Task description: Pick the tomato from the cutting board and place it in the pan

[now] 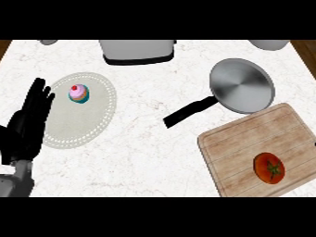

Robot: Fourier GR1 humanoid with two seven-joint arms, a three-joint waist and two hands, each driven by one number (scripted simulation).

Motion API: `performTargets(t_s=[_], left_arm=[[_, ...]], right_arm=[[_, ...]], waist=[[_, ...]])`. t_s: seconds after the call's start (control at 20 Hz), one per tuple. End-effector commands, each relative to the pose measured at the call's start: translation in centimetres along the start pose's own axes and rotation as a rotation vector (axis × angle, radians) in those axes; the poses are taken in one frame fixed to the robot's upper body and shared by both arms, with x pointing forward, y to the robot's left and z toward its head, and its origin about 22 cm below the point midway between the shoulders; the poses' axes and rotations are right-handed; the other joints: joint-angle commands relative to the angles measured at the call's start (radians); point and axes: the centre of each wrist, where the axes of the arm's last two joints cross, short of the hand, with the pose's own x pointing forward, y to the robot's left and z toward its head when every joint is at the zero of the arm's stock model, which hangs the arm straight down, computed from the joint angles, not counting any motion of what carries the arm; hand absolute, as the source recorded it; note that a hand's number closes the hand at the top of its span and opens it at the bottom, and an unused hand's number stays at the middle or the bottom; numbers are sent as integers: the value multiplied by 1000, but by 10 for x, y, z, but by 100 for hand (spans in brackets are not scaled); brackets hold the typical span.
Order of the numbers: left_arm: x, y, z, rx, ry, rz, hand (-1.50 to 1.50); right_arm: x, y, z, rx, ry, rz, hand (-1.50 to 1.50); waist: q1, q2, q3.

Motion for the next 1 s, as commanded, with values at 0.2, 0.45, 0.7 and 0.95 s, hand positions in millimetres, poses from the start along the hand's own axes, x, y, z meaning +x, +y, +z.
performTargets(t_s=[0.2,0.45,0.7,0.95], left_arm=[[-1,3,-10,-55,46,4,0],[-6,-16,1,-83,48,42,0],[13,-15,-8,-79,46,28,0],[20,-2,-11,-95,30,23,0]], right_arm=[[27,-78,91,141,-65,351,-150],[49,-81,78,177,-61,439,-150],[80,-67,52,332,20,681,-150],[91,-29,21,434,92,804,-150]], waist=[[29,10,-1],[66,10,-4],[59,8,-4],[78,10,-5]])
